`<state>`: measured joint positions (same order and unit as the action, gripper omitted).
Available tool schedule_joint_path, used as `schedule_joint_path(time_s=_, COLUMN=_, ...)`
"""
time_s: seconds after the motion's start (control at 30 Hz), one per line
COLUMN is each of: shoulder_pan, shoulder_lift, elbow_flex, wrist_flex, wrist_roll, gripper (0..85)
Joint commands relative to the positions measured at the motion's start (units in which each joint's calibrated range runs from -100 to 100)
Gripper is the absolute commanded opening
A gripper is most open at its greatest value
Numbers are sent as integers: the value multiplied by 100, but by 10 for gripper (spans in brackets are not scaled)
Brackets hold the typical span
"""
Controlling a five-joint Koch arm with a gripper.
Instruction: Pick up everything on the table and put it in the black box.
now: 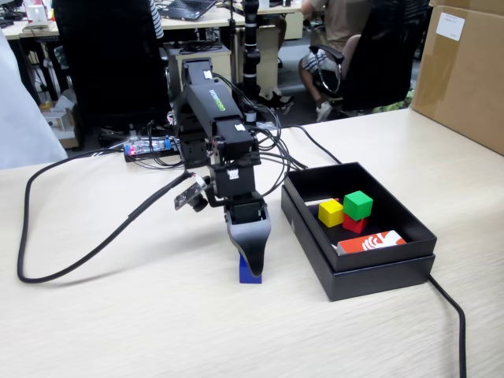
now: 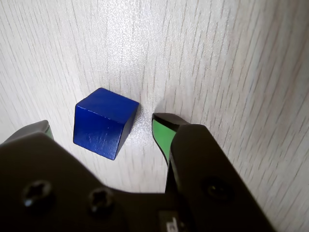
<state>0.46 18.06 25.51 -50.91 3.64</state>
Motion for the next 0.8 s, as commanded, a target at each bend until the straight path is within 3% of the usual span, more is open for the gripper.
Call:
schedule_joint_path(time_s=0.0, shoulder_pan=-20, shoulder_lift=-67, elbow_flex=486, wrist_flex=-45, wrist_roll=-24, gripper=416)
schedule_joint_path(time_s=0.07, shoulder_pan=-34, shoulder_lift=-56, elbow_flex=477, wrist_flex=-62, wrist_roll=-15, gripper=189)
schedule_joint_path(time_s=0.13, shoulder_pan=-49, shoulder_lift=-148, elbow_flex=477, wrist_flex=-62, wrist_roll=0, gripper=66)
schedule_joint_path(time_s=0.33, shoulder_pan=-5, shoulder_lift=-1364, elbow_flex=42, wrist_flex=-62, wrist_roll=15, gripper=59)
schedule_joint_path(time_s=0.53, shoulder_pan=698, shoulder_lift=-4095, elbow_flex=-348, wrist_flex=-581, wrist_roll=205, gripper=59)
schedule_joint_path(time_s=0.77, shoulder_pan=1499, shoulder_lift=-3659, elbow_flex=-49, wrist_flex=-598, wrist_roll=591, gripper=60)
